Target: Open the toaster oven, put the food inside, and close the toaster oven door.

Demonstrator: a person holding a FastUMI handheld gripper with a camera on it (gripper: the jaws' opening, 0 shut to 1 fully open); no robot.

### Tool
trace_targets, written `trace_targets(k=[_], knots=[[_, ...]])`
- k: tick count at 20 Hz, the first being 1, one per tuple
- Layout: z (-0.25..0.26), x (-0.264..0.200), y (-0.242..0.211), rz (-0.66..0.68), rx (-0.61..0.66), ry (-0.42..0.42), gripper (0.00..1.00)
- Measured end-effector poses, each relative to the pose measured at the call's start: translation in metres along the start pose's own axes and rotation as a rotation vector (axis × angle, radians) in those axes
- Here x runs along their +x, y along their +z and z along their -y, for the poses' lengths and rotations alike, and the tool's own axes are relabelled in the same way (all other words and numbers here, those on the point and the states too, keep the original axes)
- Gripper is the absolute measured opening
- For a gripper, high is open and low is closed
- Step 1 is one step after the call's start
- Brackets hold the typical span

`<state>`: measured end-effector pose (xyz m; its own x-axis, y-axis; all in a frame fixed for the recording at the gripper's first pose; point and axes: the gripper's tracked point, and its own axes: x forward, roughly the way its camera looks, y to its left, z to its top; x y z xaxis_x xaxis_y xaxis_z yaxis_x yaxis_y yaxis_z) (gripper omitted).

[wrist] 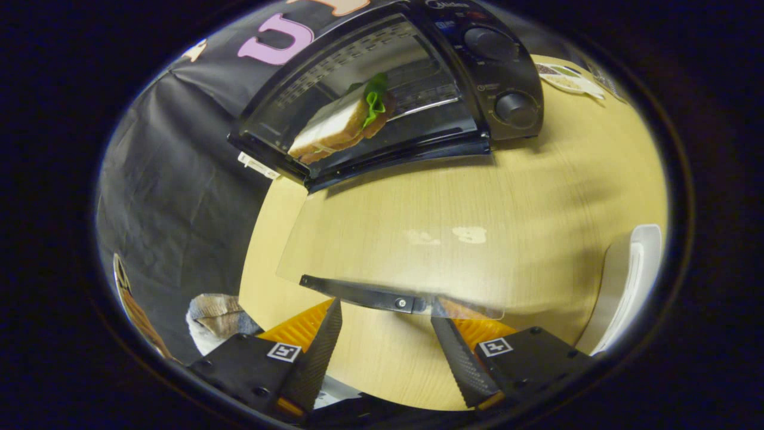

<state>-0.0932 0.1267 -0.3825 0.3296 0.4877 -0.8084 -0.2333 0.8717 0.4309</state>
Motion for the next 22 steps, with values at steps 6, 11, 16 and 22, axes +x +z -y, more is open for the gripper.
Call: trace_targets(k=[6,11,16,22], knots=[[-0.001,-0.004,0.006,0.046,-0.046,-0.017,0.92],[-0.012,-0.022,0.030,0.142,-0.042,-0.006,0.91],[-0.028,-0.039,0.060,0.233,-0.065,0.004,0.91],[-0.044,-0.049,0.088,0.284,-0.051,0.036,0.91]])
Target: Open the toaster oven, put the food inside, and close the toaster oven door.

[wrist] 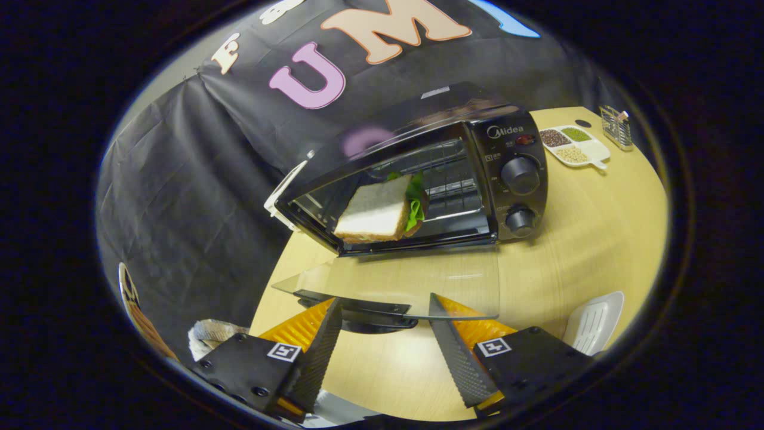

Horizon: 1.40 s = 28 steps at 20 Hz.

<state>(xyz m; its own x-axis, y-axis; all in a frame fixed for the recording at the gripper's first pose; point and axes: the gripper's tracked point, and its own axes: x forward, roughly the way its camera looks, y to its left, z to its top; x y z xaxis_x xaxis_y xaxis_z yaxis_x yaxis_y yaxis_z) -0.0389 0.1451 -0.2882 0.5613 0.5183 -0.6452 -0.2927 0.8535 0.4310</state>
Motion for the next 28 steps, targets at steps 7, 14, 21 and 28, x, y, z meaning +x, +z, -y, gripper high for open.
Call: trace_targets(k=[7,14,21,28], knots=[[-0.008,-0.001,0.034,0.059,0.047,0.028,0.92],[-0.016,0.007,0.071,0.147,0.023,0.023,0.96],[-0.012,0.013,0.116,0.224,-0.107,-0.053,0.92],[-0.051,-0.048,0.174,0.372,-0.152,0.011,0.91]])
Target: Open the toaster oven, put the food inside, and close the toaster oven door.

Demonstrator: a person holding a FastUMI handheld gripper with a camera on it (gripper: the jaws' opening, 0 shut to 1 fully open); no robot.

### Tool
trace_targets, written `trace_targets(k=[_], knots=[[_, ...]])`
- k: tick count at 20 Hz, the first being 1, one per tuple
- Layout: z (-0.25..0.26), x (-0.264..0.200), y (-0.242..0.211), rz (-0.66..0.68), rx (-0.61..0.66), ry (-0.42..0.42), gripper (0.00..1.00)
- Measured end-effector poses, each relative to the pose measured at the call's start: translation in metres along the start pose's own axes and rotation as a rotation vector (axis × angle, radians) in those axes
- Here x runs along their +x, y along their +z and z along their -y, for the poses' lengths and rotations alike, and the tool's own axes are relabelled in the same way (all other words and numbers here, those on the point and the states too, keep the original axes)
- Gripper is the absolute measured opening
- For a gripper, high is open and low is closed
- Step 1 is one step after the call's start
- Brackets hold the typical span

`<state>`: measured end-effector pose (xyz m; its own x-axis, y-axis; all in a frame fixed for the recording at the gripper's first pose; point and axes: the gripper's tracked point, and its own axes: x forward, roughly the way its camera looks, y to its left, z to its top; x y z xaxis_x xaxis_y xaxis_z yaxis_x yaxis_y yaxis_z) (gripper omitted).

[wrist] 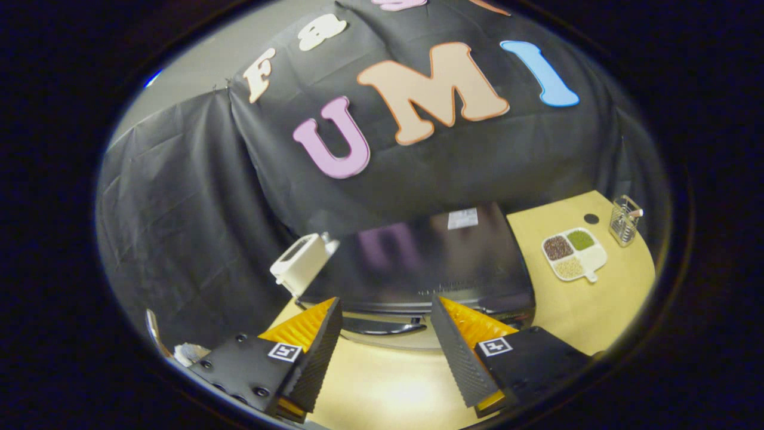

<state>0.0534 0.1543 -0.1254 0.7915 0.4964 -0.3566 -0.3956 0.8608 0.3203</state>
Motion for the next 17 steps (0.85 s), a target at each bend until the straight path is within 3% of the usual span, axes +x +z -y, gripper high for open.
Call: trace_targets(k=[8,17], knots=[[-0.011,-0.084,0.132,0.297,-0.148,-0.030,0.91],[-0.010,-0.126,0.170,0.397,-0.212,-0.097,0.91]])
